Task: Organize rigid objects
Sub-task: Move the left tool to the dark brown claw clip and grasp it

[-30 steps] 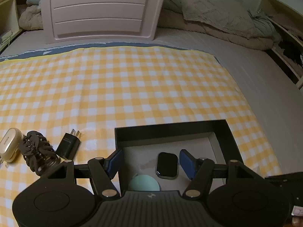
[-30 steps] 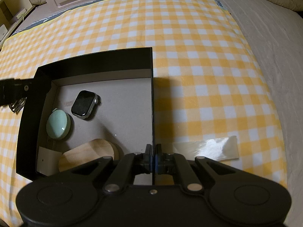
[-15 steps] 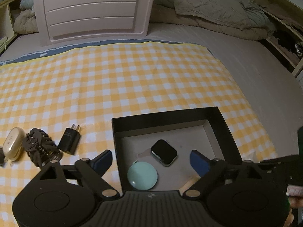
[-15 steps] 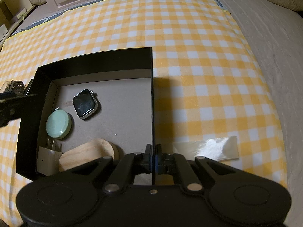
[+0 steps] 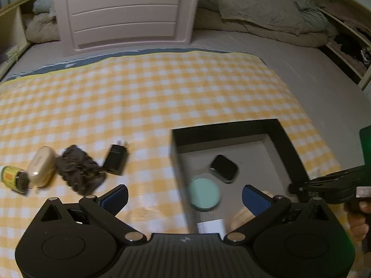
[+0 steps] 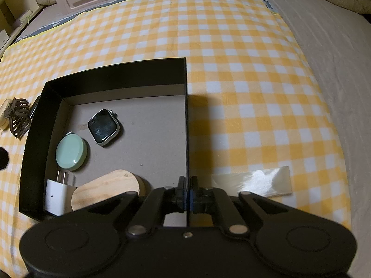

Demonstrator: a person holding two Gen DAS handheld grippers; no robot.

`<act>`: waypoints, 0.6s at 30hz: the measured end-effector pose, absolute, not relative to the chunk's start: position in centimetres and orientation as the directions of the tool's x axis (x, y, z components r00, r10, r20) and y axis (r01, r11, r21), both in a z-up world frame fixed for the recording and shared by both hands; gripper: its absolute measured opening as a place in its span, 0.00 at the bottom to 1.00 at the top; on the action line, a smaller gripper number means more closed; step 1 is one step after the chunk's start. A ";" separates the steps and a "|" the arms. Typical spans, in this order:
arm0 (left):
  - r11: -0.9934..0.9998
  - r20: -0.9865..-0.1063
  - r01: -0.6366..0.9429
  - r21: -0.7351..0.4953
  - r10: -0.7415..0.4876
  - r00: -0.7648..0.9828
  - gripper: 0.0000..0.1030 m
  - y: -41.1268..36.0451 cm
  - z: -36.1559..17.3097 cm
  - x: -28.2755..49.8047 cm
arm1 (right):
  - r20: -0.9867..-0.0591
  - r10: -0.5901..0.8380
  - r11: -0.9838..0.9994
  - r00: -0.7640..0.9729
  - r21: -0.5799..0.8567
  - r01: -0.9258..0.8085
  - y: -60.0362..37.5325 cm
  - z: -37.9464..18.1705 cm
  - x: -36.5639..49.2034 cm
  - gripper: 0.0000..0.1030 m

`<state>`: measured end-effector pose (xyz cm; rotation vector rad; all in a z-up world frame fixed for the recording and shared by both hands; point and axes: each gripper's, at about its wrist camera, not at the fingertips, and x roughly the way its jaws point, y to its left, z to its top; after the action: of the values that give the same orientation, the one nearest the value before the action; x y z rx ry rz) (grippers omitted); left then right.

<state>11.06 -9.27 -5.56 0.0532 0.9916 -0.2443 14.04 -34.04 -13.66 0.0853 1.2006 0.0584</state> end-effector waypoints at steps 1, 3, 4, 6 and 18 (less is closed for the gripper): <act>0.973 -0.833 0.221 -0.062 -0.173 0.526 1.00 -8.8 -5.5 11.0 | -0.928 0.090 0.995 0.361 0.097 0.000 -34.1 -13.7 14.1 0.03; 0.978 -0.831 0.199 -0.058 -0.158 0.533 1.00 -7.5 -5.5 11.0 | -0.928 0.090 0.995 0.361 0.097 0.000 -34.0 -13.7 14.0 0.03; 0.980 -0.830 0.190 -0.055 -0.151 0.537 1.00 -7.0 -5.5 11.1 | -0.928 0.090 0.995 0.361 0.097 0.001 -34.0 -13.7 14.0 0.03; 0.985 -0.828 0.167 -0.043 -0.129 0.545 1.00 -5.7 -5.4 11.4 | -0.928 0.090 0.995 0.361 0.097 0.000 -34.0 -13.7 14.0 0.03; 0.988 -0.840 -0.106 -0.110 -0.035 0.542 1.00 2.1 -6.9 15.3 | -0.928 0.092 0.995 0.361 0.098 -0.001 -34.0 -13.7 14.0 0.03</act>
<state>15.27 2.14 -6.87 -0.1540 0.9983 0.0423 14.02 -33.98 -13.67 0.0856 1.2003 0.0596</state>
